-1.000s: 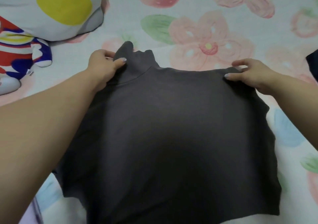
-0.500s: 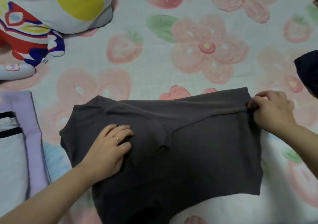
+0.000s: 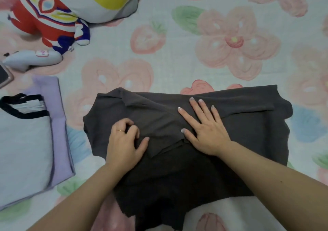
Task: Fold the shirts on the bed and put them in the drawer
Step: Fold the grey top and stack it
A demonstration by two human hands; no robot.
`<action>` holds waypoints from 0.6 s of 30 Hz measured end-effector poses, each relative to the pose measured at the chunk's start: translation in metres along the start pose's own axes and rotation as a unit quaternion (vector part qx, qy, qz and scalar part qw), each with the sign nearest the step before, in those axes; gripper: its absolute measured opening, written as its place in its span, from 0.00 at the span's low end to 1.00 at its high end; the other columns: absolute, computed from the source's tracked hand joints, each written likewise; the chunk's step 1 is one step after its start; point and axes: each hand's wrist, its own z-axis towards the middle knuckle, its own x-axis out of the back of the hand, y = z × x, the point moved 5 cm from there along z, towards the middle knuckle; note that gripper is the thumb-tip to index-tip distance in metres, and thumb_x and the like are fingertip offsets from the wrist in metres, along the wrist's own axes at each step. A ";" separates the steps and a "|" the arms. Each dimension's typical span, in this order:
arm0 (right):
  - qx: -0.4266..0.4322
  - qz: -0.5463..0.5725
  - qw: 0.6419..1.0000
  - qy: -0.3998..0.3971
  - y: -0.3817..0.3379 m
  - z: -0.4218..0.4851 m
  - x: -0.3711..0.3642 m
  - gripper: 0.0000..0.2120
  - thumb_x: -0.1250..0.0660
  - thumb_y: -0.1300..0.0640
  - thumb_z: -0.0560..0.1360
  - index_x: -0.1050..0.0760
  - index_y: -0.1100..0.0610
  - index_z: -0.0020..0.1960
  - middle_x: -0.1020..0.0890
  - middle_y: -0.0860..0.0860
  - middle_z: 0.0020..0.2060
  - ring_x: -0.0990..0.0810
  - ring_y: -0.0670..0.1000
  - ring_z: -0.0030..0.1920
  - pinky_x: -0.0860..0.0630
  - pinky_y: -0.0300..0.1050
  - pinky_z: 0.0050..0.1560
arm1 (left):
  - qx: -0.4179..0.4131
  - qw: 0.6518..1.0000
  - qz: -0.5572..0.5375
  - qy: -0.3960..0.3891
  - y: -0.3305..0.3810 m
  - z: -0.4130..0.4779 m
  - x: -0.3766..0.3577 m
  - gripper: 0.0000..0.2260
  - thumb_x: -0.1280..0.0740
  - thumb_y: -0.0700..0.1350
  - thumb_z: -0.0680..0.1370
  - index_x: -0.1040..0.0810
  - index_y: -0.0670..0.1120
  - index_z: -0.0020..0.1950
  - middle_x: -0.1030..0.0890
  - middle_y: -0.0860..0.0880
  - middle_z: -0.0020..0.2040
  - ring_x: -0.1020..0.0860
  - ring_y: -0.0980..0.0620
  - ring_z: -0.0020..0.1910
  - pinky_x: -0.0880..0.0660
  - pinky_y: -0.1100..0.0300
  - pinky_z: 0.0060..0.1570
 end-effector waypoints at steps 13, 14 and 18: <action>0.017 0.097 0.993 -0.064 -0.012 -0.002 0.005 0.31 0.46 0.38 0.75 0.67 0.27 0.65 0.70 0.43 0.71 0.71 0.51 0.73 0.69 0.51 0.70 | 0.440 0.778 -0.446 -0.038 -0.015 0.020 -0.018 0.03 0.41 0.42 0.80 0.34 0.44 0.48 0.24 0.43 0.35 0.25 0.54 0.19 0.32 0.65 0.18; 0.018 0.093 0.994 -0.058 -0.017 -0.004 0.011 0.34 0.42 0.40 0.74 0.65 0.28 0.67 0.67 0.45 0.74 0.69 0.53 0.73 0.67 0.53 0.70 | 0.449 0.779 -0.435 -0.042 -0.019 0.015 -0.018 0.03 0.39 0.41 0.79 0.33 0.43 0.49 0.24 0.43 0.34 0.25 0.53 0.19 0.32 0.65 0.17; 0.121 0.050 0.989 0.064 -0.060 -0.021 0.033 0.36 0.33 0.44 0.59 0.31 0.46 0.68 0.33 0.58 0.69 0.39 0.62 0.71 0.41 0.55 0.64 | 0.440 0.788 -0.427 0.055 -0.044 0.032 0.005 0.10 0.33 0.48 0.73 0.26 0.41 0.41 0.23 0.44 0.31 0.25 0.50 0.24 0.30 0.62 0.24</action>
